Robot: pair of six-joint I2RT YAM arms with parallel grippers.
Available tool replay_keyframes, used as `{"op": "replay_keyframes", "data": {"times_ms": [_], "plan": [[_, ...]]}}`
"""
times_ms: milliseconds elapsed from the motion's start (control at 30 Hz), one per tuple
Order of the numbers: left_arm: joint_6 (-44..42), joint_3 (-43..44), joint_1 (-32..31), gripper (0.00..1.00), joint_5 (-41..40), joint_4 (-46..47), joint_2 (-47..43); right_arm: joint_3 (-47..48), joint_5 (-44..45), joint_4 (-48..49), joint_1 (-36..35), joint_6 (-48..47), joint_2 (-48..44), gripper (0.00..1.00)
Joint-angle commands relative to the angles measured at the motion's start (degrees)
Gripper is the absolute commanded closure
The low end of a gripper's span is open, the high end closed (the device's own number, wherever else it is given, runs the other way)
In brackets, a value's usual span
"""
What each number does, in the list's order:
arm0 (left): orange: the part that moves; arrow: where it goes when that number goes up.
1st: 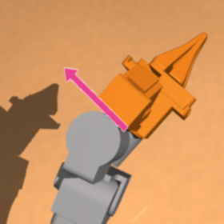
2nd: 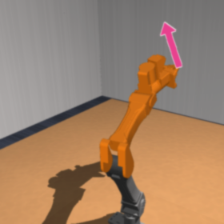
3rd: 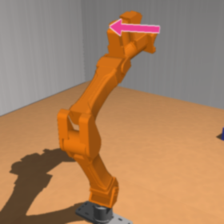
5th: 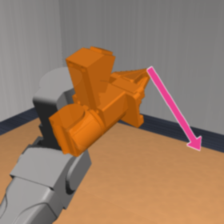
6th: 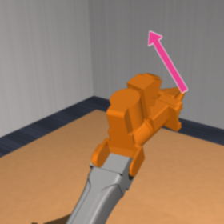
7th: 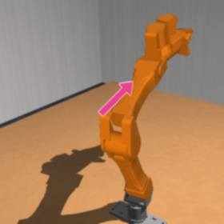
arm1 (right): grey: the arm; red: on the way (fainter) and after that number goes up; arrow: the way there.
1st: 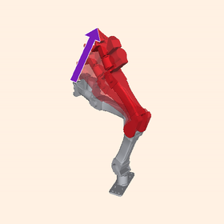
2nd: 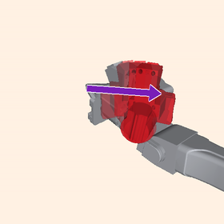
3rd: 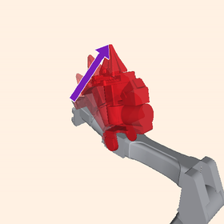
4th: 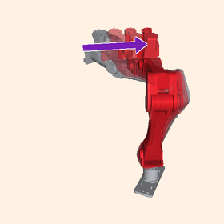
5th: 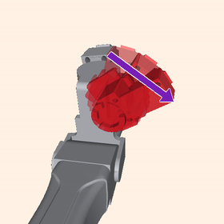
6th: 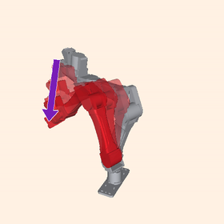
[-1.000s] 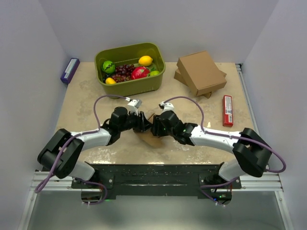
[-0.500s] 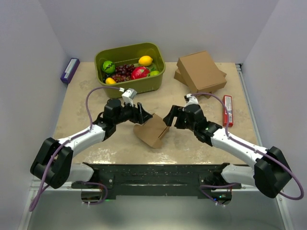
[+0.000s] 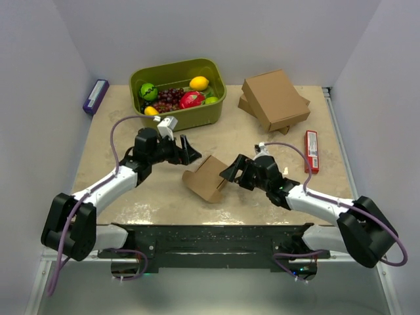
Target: Fold the paper box
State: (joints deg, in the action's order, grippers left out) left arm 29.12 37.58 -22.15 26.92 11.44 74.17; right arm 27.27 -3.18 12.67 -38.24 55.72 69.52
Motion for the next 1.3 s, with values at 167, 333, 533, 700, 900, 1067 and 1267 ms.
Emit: {"op": "replay_keyframes", "data": {"times_ms": [167, 333, 533, 700, 900, 1067, 1267], "plan": [[-5.6, 10.0, 2.0, 0.09, 6.1, -8.1, -0.3, -2.1, -0.8, 9.8, 0.0, 4.9, 4.2, 0.20], [-12.0, 15.1, 2.6, 0.11, 5.7, -15.0, 2.2, -4.1, -2.3, 16.2, 0.1, 7.4, 8.1, 0.24], [-13.8, 14.5, 2.6, 0.11, 4.4, -15.0, 1.5, -6.6, -3.0, 20.0, 0.0, 9.1, 9.9, 0.36], [-14.2, 13.7, 2.6, 0.11, 4.0, -14.7, 1.4, -8.5, -1.1, 19.7, 0.1, 9.6, 7.7, 0.49], [-13.8, 13.1, 2.6, 0.11, 5.2, -14.3, 2.5, -9.8, 0.5, 19.0, 0.1, 9.6, 6.0, 0.57], [-12.9, 12.0, 2.6, 0.11, 6.9, -13.1, 3.3, -10.6, 0.5, 20.0, 0.0, 9.6, 6.5, 0.65], [-12.8, 11.7, 2.6, 0.11, 7.2, -13.0, 4.1, -12.2, 1.1, 20.1, 0.0, 10.0, 6.1, 0.74]]}}
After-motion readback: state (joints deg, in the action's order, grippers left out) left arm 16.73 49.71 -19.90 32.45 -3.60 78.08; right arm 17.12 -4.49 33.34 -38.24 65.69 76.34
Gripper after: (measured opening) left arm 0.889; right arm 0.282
